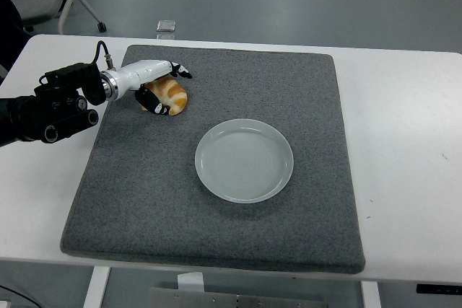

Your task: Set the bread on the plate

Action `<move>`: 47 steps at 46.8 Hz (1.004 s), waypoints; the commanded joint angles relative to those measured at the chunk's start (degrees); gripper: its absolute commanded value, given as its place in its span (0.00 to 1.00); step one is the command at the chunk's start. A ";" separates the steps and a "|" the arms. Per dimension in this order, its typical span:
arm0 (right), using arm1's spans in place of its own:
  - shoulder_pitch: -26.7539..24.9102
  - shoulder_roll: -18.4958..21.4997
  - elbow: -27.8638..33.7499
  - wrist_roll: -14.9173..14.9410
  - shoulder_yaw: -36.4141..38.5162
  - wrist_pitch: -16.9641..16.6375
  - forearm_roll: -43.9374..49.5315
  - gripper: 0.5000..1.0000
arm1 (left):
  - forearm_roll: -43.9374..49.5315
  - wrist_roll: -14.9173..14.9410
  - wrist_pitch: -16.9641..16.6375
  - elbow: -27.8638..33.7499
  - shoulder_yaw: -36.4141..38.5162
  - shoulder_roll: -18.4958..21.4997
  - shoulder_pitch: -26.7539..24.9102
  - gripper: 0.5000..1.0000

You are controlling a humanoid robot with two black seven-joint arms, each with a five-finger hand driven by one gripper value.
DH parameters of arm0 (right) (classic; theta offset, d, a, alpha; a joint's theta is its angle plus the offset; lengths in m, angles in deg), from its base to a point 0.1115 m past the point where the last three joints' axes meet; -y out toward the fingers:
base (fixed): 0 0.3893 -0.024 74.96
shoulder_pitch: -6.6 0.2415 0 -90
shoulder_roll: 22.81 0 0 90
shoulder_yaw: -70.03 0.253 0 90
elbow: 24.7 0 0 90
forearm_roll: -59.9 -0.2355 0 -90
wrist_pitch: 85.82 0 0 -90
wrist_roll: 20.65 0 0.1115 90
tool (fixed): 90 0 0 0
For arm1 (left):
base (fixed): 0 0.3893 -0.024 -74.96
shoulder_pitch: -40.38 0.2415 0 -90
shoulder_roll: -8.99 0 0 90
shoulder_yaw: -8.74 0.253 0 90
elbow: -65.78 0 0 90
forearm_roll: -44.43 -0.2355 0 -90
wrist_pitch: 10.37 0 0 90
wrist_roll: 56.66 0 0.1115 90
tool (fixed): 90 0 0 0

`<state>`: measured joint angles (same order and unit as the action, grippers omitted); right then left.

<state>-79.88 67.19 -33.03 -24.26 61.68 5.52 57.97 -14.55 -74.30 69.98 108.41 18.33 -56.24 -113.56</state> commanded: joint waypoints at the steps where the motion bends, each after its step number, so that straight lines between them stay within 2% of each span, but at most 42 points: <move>1: 0.00 0.00 0.07 0.00 0.00 -0.02 0.00 0.86 | 0.00 0.06 -0.29 -0.35 -0.01 0.02 -0.13 0.61; 6: 0.00 0.00 -0.02 0.00 0.00 0.06 0.00 0.86 | -0.08 0.06 -0.29 -0.26 -0.01 0.02 -0.13 0.45; 10: 0.00 0.00 -0.02 0.00 0.00 -0.02 0.00 0.86 | -0.08 0.06 -0.29 -0.26 -0.01 0.02 -0.13 0.29; 16: 0.00 0.00 -0.02 0.00 0.00 -0.02 0.00 0.86 | -0.08 0.06 -0.29 -0.35 -0.01 0.02 -0.30 0.00; 40: 0.00 0.00 -0.02 0.00 0.00 0.06 0.00 0.86 | 0.00 -0.02 -2.48 -0.96 -0.10 0.02 -0.83 0.00; 47: 0.00 0.00 -0.02 0.00 0.00 0.06 0.00 0.86 | 0.44 -0.02 -2.48 0.26 -0.18 0.63 -3.64 0.00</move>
<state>-79.90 67.19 -33.05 -24.26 61.68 5.51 57.97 -14.46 -74.33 67.49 108.15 18.14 -55.93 -116.18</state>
